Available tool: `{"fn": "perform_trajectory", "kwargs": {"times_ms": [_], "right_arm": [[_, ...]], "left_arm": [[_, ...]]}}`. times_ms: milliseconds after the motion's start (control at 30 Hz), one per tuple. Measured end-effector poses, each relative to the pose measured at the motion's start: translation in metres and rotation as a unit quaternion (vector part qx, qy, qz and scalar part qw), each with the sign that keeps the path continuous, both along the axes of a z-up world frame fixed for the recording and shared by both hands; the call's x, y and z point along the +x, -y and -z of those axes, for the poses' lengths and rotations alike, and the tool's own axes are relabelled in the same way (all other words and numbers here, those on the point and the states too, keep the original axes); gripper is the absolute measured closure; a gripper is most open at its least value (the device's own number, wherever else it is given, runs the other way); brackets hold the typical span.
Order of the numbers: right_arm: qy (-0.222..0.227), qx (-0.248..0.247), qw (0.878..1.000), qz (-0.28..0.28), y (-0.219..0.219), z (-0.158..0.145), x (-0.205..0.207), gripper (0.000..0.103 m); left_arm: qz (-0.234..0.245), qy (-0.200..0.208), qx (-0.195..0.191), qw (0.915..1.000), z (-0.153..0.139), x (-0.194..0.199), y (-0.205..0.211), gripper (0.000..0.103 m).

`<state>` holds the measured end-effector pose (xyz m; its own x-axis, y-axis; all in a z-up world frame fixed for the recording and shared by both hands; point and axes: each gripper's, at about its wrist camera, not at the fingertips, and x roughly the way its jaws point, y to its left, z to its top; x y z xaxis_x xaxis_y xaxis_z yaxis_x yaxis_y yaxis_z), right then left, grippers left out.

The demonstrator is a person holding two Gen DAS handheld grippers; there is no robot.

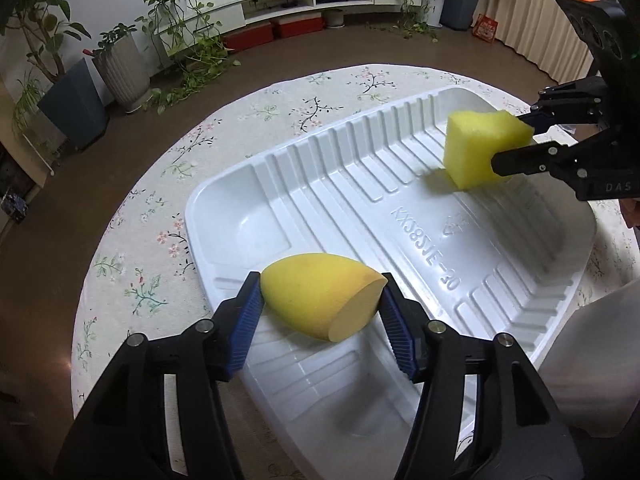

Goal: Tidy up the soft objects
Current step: 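Carry both sponges to the white tray and open both tools to release, then move both tools back toward the remaining soft items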

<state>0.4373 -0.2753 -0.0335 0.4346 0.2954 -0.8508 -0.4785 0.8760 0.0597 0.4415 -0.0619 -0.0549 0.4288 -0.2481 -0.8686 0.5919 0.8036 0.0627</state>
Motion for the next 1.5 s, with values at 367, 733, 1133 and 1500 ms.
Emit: {"fn": "perform_trajectory", "kwargs": {"times_ms": [367,733,1133,1500], "right_arm": [[0.029,0.032,0.999,0.025,0.025,-0.018,-0.016,0.045],[0.081,0.103,0.989,0.074,0.083,-0.066,-0.11,0.019],[0.098,0.179,0.971,0.123,0.089,-0.071,-0.277,0.0],[0.142,0.211,0.956,0.145,0.053,-0.062,-0.372,0.0]], "left_arm": [[-0.034,0.017,-0.054,0.9978,-0.026,0.003,-0.022,0.03],[-0.11,0.077,-0.152,0.9792,-0.097,-0.078,-0.114,0.015],[-0.156,0.09,-0.18,0.967,-0.093,-0.256,-0.147,0.0],[-0.178,0.115,-0.18,0.9606,-0.077,-0.362,-0.12,0.0]]}}
